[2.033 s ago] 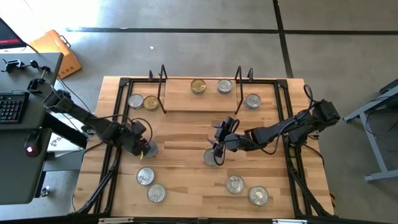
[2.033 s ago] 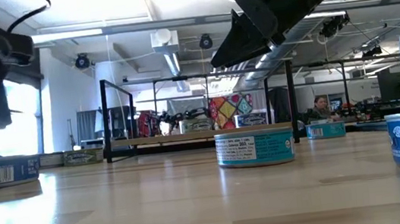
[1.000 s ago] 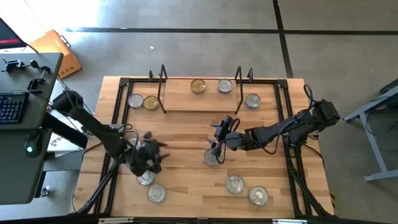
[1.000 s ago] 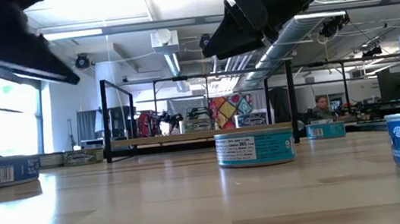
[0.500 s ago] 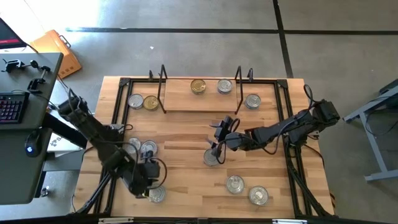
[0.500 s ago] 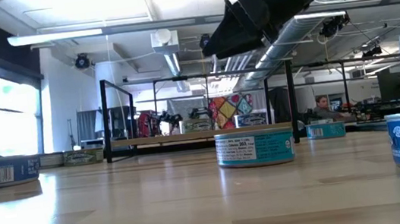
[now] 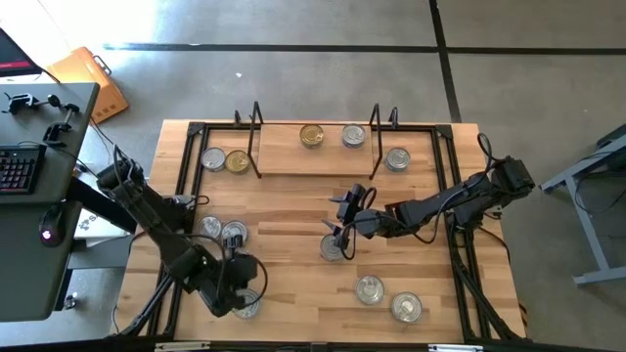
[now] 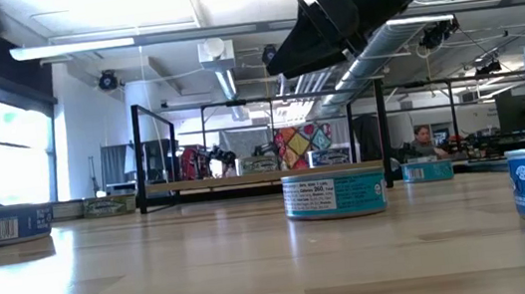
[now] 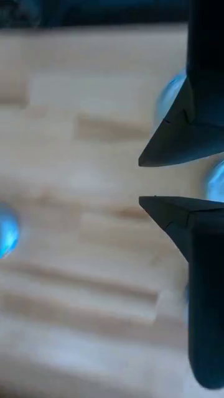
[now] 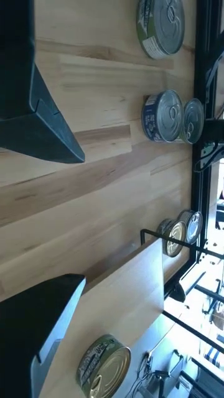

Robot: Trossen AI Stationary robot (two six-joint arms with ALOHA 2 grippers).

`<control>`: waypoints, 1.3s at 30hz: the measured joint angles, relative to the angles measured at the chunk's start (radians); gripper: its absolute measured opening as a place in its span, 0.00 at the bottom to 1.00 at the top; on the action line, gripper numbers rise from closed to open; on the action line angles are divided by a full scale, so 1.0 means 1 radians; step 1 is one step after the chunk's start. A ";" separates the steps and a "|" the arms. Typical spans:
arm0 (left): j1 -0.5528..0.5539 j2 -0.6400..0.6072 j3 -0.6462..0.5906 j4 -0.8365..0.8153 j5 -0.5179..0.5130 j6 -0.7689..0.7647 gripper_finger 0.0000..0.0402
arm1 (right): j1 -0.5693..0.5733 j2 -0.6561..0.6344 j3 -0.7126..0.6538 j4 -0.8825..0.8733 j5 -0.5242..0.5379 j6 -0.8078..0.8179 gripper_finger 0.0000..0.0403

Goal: Stack canned seafood by type on shelf
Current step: Put the yellow-blue tuna can on the shelf

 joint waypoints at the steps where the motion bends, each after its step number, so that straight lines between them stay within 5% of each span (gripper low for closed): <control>1: 0.001 0.001 -0.014 0.013 -0.041 0.010 0.19 | 0.000 0.000 0.000 -0.003 0.000 0.001 0.74; 13: 0.089 -0.006 -0.289 0.515 0.014 0.247 0.19 | 0.000 0.000 0.000 -0.021 -0.028 0.033 0.74; 23: 0.099 -0.012 -0.348 0.549 0.036 0.211 0.19 | 0.000 0.000 0.000 -0.043 -0.051 0.040 0.74; 30: 0.098 -0.040 -0.348 0.530 0.062 0.192 0.19 | 0.070 -0.102 0.056 -0.536 -0.219 0.147 0.74; 39: 0.100 -0.047 -0.348 0.508 0.031 0.200 0.19 | 0.163 -0.200 0.041 -0.815 -0.004 0.453 0.74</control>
